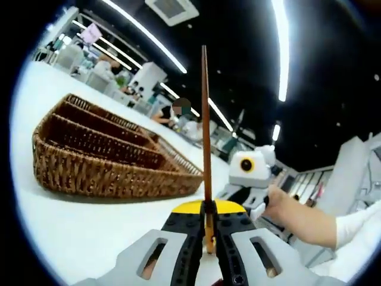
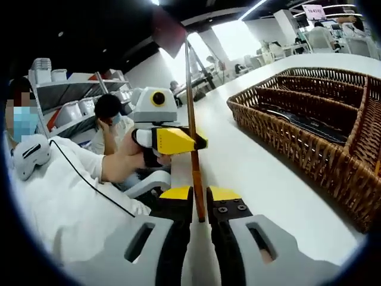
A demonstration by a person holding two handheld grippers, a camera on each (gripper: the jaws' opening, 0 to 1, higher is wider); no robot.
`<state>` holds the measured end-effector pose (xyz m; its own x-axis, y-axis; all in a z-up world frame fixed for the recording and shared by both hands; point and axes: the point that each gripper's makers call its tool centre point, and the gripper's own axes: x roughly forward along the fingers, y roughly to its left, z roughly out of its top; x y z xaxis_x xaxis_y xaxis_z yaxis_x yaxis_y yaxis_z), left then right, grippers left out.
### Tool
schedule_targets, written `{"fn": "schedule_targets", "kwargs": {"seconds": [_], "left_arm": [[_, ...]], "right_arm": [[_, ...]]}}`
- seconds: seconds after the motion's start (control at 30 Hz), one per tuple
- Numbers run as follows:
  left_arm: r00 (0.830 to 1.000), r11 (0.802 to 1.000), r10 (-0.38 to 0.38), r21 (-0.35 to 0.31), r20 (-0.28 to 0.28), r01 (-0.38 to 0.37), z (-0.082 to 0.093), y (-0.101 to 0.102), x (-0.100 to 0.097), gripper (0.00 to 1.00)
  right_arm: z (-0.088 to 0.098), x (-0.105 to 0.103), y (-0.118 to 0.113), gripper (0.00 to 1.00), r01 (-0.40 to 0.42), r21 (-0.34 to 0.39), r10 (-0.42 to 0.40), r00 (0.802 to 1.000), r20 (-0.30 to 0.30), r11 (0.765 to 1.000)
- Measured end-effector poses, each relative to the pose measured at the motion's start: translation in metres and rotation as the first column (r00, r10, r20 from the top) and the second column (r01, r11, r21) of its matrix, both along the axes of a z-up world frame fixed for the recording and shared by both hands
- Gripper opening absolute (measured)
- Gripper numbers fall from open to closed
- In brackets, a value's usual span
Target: Arrange the knives, forks, and spoons in their matching storage slots by inserting each utensil handle-first until every utensil is classified and aligned in the correct compartment
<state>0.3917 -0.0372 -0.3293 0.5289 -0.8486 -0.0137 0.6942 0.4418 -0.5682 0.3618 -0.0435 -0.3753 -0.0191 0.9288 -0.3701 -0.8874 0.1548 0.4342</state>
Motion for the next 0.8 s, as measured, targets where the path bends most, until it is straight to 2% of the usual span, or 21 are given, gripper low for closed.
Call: {"fn": "schedule_targets", "kwargs": {"seconds": [0.27, 0.8], "left_arm": [[1.0, 1.0, -0.011, 0.022, 0.023, 0.011, 0.0031, -0.0027, -0.0045, 0.03], [0.999, 0.999, -0.022, 0.035, 0.028, 0.021, 0.0034, -0.003, -0.0073, 0.03]], "right_arm": [[-0.0014, -0.0018, 0.0012, 0.1, -0.004, -0.005, 0.005, 1.0, 0.008, 1.0], [-0.0037, -0.0076, 0.0048, 0.09, -0.016, 0.004, 0.016, 1.0, -0.006, 1.0]]}}
